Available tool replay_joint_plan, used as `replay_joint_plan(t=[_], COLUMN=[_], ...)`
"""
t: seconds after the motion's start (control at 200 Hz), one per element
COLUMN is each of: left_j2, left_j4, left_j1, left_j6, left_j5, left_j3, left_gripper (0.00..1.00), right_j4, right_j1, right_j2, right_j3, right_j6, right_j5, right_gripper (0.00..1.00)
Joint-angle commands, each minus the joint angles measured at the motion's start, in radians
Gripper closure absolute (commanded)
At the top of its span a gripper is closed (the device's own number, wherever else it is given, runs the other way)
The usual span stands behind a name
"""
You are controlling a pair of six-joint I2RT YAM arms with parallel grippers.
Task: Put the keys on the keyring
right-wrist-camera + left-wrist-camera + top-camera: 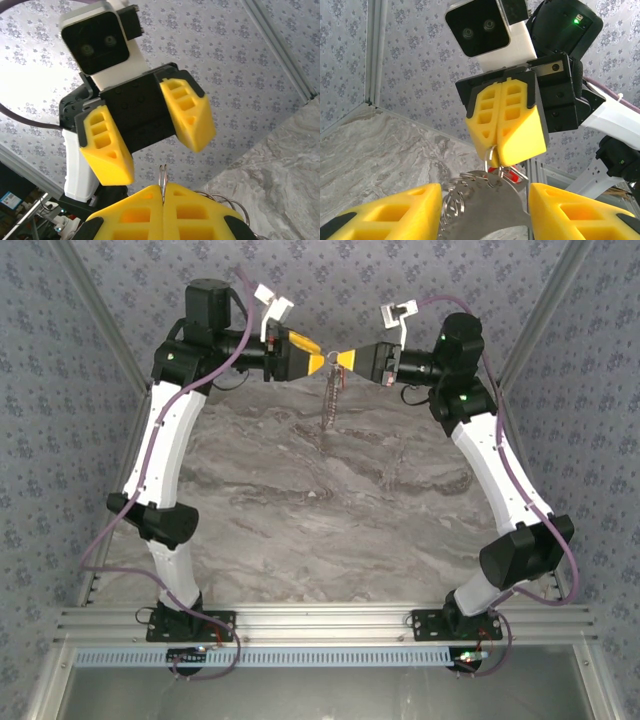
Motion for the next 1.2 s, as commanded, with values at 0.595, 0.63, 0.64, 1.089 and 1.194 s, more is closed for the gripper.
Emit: replay_joint_plan(t=[0.595,0.63,0.64,1.089,1.194], left_j2=[0.076,0.077,0.078,0.096,0.101], left_j4=[0.068,0.069,0.068,0.098,0.109], left_j1=[-0.011,-0.012,-0.012,-0.022,-0.03], left_j6=[-0.076,-0.077,-0.077,-0.103,-0.113], left_j5=[0.07,0.071,0.07,0.077,0.065], left_j3=[0.097,0.098,0.098,0.128,0.144], left_gripper=[0.55,0.55,0.55,1.0,1.0], right_j4=[0.162,0.165,0.165,0.166,0.161], right_j1=[0.017,0.017,0.016,0.014,-0.003], right_j2=[0.048,0.048,0.048,0.051,0.043], right_j3=[0.046,0.046,0.046,0.043,0.038], right_j6=[0.114,0.116,0.117,0.117,0.116], right_j5=[-0.04,-0.04,-0.04,-0.043,-0.036], right_gripper=[1.0,1.0,1.0,1.0,0.95])
